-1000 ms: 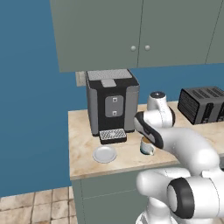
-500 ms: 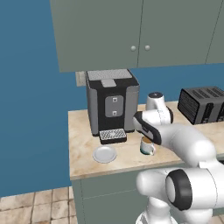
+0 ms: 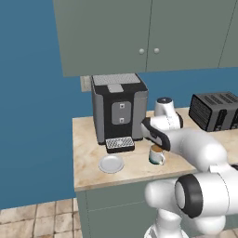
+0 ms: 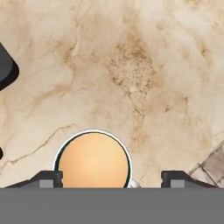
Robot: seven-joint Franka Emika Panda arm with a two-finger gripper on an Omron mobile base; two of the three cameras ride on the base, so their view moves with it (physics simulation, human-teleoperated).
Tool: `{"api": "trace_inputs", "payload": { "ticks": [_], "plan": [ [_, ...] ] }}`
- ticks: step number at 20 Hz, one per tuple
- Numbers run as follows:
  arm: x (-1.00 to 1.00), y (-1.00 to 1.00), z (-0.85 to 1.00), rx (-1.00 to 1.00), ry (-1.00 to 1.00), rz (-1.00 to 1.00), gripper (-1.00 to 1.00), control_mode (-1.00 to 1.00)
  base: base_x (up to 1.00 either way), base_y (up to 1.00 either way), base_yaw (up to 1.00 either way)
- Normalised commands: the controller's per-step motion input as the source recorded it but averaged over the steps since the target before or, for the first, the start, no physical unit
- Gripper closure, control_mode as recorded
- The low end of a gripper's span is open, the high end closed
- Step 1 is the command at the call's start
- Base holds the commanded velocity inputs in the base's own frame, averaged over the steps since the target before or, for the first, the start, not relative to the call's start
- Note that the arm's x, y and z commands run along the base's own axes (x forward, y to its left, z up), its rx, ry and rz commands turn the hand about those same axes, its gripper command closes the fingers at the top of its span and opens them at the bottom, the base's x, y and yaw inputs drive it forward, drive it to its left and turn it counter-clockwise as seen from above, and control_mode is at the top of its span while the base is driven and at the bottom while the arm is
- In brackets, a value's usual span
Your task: Take a sugar cube from the saucer and place it inside the coffee. Then, grab milk from the fridge and place it next to the coffee on the counter to sweeten the coffee.
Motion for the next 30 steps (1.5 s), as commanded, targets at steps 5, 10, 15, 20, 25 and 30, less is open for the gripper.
{"api": "trace_inputs", "payload": {
  "ticks": [5, 10, 15, 20, 25, 30],
  "plan": [
    [-0.08, 0.0, 0.23, 0.0, -0.03, 0.0, -1.0, -1.0, 0.0, 0.0, 0.0],
    [-0.49, -0.13, 0.48, 0.02, -0.09, 0.0, -1.0, -1.0, 0.0, 0.0, 0.0],
    [-0.65, -0.07, 0.57, 0.02, -0.09, 0.02, -1.0, -1.0, 0.0, 0.0, 0.0],
    [-0.42, 0.0, 0.58, 0.0, -0.14, 0.03, -1.0, -1.0, 0.0, 0.0, 0.0],
    [-0.22, 0.0, 0.67, 0.0, -0.15, 0.03, -1.0, -1.0, 0.0, 0.0, 0.0],
    [-0.21, 0.01, 0.42, 0.0, -0.08, 0.11, -1.0, -1.0, 0.0, 0.0, 0.0]
  ]
}}
